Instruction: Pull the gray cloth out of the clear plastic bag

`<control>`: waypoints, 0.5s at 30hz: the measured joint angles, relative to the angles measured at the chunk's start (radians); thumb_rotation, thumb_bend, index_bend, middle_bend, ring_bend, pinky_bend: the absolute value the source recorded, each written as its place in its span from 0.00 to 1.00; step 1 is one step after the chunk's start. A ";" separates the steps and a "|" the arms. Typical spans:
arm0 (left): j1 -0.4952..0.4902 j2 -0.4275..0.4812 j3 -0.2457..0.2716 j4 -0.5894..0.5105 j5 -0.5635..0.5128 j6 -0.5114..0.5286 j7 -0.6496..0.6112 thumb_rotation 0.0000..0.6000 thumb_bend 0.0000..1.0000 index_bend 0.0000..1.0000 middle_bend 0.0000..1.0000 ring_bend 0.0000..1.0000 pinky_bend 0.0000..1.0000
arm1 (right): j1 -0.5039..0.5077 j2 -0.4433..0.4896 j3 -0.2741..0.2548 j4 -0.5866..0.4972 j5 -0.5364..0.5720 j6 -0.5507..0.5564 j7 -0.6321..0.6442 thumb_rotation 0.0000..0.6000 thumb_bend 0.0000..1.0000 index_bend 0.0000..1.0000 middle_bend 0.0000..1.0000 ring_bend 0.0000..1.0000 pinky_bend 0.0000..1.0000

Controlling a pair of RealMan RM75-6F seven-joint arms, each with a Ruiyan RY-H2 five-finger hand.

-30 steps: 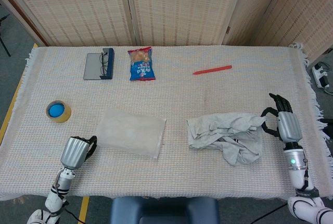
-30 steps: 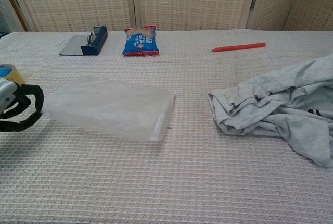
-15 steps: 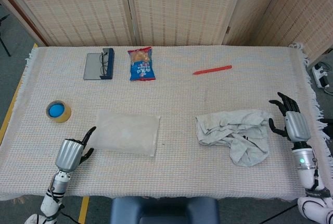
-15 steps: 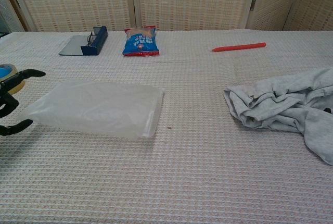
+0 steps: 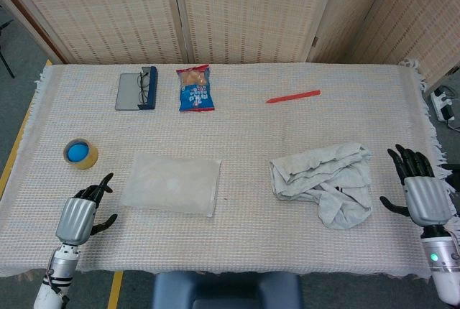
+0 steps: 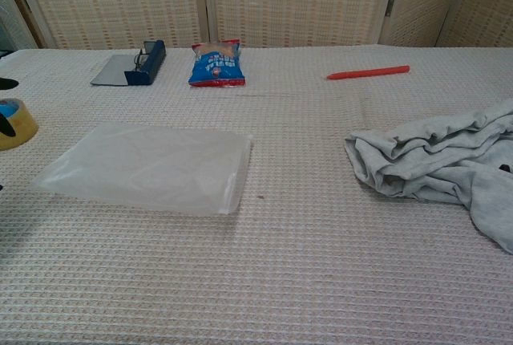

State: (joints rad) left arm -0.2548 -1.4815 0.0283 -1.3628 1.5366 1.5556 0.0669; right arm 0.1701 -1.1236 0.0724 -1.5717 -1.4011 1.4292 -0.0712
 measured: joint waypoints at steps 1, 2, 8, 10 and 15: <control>0.015 0.057 0.008 -0.076 -0.008 -0.003 0.009 1.00 0.24 0.15 0.22 0.11 0.20 | -0.019 0.004 -0.007 -0.017 -0.008 0.035 -0.034 1.00 0.13 0.00 0.00 0.00 0.00; 0.029 0.099 0.016 -0.128 -0.012 -0.002 0.011 1.00 0.23 0.16 0.22 0.11 0.19 | -0.039 0.005 -0.015 -0.032 -0.018 0.071 -0.062 1.00 0.13 0.00 0.00 0.00 0.00; 0.148 0.256 0.070 -0.271 0.028 0.084 0.012 1.00 0.17 0.14 0.20 0.09 0.15 | -0.135 -0.009 -0.066 -0.072 -0.136 0.226 -0.149 1.00 0.10 0.00 0.00 0.00 0.00; 0.165 0.265 0.078 -0.276 0.063 0.122 0.008 1.00 0.16 0.13 0.19 0.08 0.15 | -0.152 -0.013 -0.081 -0.078 -0.172 0.249 -0.153 1.00 0.09 0.00 0.00 0.00 0.00; 0.180 0.282 0.075 -0.271 0.087 0.125 -0.037 1.00 0.16 0.12 0.16 0.06 0.14 | -0.167 -0.007 -0.098 -0.087 -0.203 0.240 -0.130 1.00 0.09 0.00 0.00 0.00 0.00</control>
State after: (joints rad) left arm -0.0750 -1.1998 0.1036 -1.6341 1.6236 1.6809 0.0300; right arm 0.0032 -1.1301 -0.0259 -1.6591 -1.6036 1.6695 -0.2012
